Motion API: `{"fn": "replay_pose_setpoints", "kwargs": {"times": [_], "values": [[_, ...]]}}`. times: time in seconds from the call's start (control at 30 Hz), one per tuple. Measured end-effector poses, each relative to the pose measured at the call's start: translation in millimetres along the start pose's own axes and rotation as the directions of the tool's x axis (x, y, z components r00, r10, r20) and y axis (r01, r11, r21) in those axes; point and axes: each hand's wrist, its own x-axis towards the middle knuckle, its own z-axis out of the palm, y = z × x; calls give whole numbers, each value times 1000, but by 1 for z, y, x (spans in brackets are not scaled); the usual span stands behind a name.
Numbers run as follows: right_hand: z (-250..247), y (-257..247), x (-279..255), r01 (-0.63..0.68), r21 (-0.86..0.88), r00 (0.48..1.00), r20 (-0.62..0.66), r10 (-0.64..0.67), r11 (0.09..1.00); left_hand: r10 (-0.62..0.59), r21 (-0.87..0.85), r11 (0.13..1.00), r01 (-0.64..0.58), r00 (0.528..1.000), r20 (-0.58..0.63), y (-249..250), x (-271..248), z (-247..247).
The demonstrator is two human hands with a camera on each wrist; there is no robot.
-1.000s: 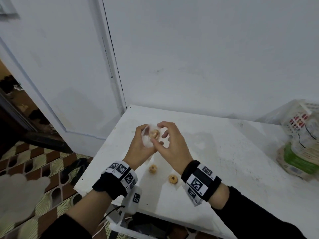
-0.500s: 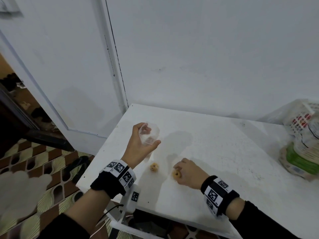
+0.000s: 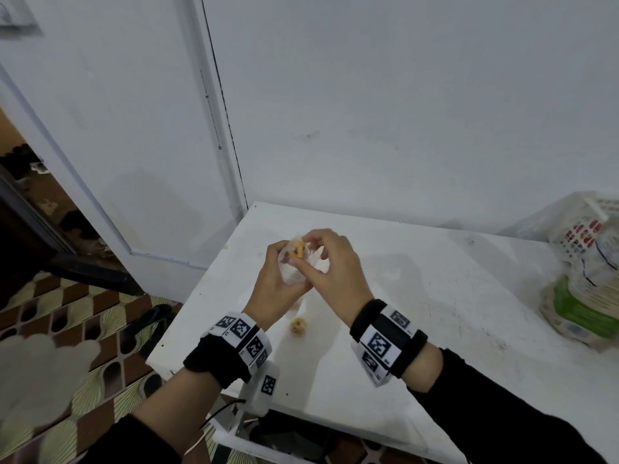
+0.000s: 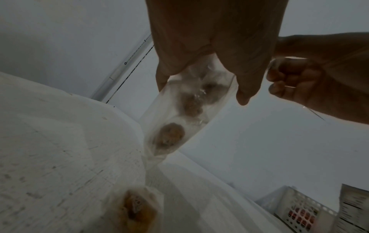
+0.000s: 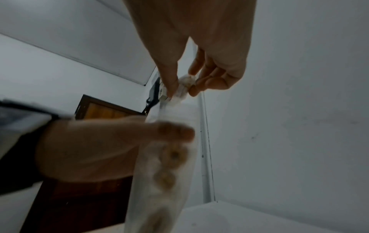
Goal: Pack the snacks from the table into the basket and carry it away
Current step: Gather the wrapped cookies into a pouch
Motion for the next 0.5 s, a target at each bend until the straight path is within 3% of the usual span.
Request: {"fn": "replay_pose_setpoints", "kwargs": {"times": [0.13, 0.2, 0.3, 0.33, 0.37, 0.4, 0.43, 0.5], "values": [[10, 9, -8, 124, -406, 978, 203, -43, 905, 25, -80, 997, -23, 999, 21, 2, -1, -2], [8, 9, -10, 119, -369, 974, 224, -36, 922, 24, -63, 998, -24, 1000, 11, 0, -1, -6], [9, 25, -15, 35, -240, 999, 26, -29, 970, 19, -22, 1000, -20, 998, -62, -4, 2, -16], [13, 34, -20, 6, -245, 998, 57, 8, 970, 14, -16, 1000, -15, 996, -88, -5, 2, -19], [17, 44, -28, -20, -291, 981, 178, 75, 956, 9, -16, 1000, -11, 995, -103, -7, 2, -22], [23, 57, -38, -25, -355, 924, 347, 157, 935, 8, -15, 1000, -10, 994, -113, -9, 2, -24], [29, 69, -49, 4, -413, 835, 502, 225, 911, 6, -3, 1000, -6, 993, -117, -12, 1, -26], [40, 90, -65, 117, -430, 700, 675, 233, 895, -7, 16, 1000, 9, 993, -119, -15, -1, -27]]}}
